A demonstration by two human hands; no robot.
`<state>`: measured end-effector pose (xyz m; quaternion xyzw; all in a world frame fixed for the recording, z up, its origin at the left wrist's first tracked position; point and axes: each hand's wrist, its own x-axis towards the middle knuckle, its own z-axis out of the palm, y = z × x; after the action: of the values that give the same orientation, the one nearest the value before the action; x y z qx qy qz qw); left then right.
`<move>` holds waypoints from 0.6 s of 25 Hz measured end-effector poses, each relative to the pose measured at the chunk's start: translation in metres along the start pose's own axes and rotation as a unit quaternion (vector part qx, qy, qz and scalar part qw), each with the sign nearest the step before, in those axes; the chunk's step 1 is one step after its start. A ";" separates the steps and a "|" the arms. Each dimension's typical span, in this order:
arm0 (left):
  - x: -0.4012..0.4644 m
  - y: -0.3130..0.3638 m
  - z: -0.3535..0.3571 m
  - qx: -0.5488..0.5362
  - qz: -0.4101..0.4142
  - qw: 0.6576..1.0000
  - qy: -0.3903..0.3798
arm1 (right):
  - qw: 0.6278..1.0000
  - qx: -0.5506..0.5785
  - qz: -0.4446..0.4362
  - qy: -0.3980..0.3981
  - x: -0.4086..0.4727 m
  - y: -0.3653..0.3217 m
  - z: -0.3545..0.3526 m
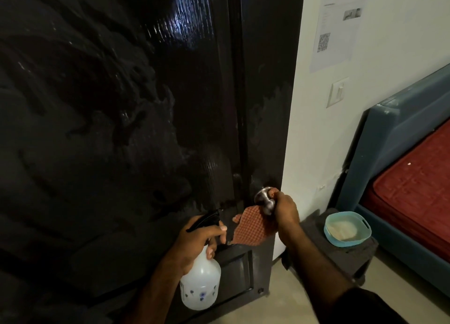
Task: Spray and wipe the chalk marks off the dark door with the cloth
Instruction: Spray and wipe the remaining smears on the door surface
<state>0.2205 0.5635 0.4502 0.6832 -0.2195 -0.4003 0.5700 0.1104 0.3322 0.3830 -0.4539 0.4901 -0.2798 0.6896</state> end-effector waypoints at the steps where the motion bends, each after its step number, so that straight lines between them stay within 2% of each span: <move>1: 0.001 -0.001 0.000 0.002 -0.002 1.000 0.002 | 0.992 -0.081 -0.087 0.035 -0.002 0.008 0.002; 3: 0.003 -0.002 0.001 0.002 -0.002 1.000 -0.002 | 0.941 -0.202 -0.262 0.074 -0.008 0.021 0.002; 5: 0.005 -0.002 0.005 0.004 -0.005 1.000 -0.004 | 0.862 -0.308 -0.395 0.077 -0.014 0.032 -0.002; 6: 0.006 -0.003 0.007 0.004 -0.006 1.000 -0.002 | 0.808 -0.375 -0.450 0.066 -0.015 0.034 -0.006; 8: 0.008 -0.004 0.012 0.003 -0.008 1.000 -0.004 | 0.652 -0.531 -0.539 0.052 -0.019 0.033 -0.013; 10: 0.008 -0.003 0.015 0.006 -0.010 1.000 -0.004 | 0.489 -0.675 -0.553 0.005 -0.023 0.022 -0.019; 12: 0.007 -0.003 0.016 0.008 -0.010 1.000 0.001 | 0.325 -0.785 -0.517 -0.101 -0.026 0.005 -0.022; 13: 0.007 -0.003 0.016 0.005 -0.011 1.000 0.005 | 0.256 -0.822 -0.488 -0.145 -0.026 -0.002 -0.023; 14: 0.006 -0.004 0.014 0.003 -0.011 1.000 0.008 | 0.214 -0.837 -0.477 -0.164 -0.026 -0.009 -0.023; 15: 0.005 -0.003 0.012 0.002 -0.009 1.000 0.007 | 0.210 -0.831 -0.491 -0.157 -0.025 -0.013 -0.024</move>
<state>0.2132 0.5533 0.4453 0.6893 -0.2102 -0.4002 0.5661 0.0802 0.3387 0.4023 -0.9527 0.0043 0.0806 -0.2931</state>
